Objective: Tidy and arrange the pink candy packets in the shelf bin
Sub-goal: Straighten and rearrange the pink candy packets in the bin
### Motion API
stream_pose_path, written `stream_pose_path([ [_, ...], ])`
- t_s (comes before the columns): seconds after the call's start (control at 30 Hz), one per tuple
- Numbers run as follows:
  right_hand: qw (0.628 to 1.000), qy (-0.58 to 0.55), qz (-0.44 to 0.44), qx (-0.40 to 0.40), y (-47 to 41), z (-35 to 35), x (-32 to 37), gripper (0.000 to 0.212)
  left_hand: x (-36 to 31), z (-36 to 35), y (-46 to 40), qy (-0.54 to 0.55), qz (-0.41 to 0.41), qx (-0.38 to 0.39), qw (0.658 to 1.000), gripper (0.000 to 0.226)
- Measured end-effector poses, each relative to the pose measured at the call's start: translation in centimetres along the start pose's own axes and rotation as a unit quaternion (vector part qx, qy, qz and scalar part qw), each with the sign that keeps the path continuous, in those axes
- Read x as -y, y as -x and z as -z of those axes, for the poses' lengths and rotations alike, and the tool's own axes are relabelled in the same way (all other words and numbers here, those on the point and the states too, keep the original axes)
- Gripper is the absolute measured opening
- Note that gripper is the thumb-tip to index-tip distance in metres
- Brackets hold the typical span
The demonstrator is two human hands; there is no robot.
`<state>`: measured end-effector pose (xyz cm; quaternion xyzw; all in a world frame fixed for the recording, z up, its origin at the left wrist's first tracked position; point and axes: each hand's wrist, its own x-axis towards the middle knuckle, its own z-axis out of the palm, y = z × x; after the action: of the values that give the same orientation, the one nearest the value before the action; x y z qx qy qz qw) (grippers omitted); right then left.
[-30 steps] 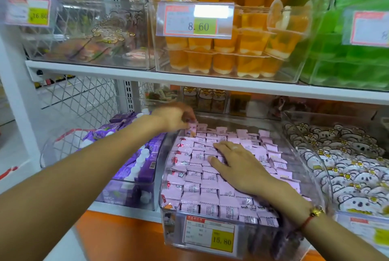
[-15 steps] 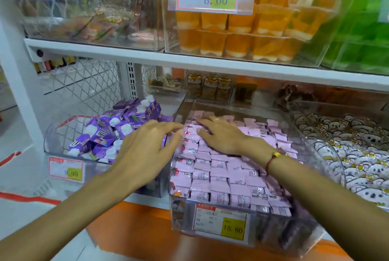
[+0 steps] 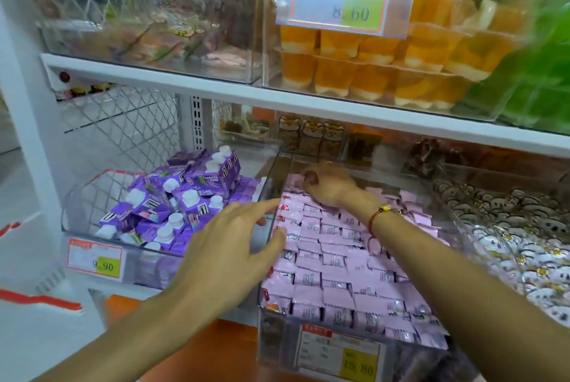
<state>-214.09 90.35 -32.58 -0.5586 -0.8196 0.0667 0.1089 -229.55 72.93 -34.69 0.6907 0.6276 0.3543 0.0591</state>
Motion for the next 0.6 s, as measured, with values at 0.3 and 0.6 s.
stream_pose_path([
  [0.3, 0.990, -0.130, -0.054, -0.004, -1.4, -0.3, -0.3, 0.018, 0.1, -0.1, -0.3, 0.019, 0.008, 0.005, 1.000, 0.046],
  [0.6, 0.975, -0.183, -0.061, -0.107, -1.2, -0.7, -0.1, 0.014, 0.2, -0.2, -0.4, 0.033, 0.010, 0.002, 0.999, 0.044],
])
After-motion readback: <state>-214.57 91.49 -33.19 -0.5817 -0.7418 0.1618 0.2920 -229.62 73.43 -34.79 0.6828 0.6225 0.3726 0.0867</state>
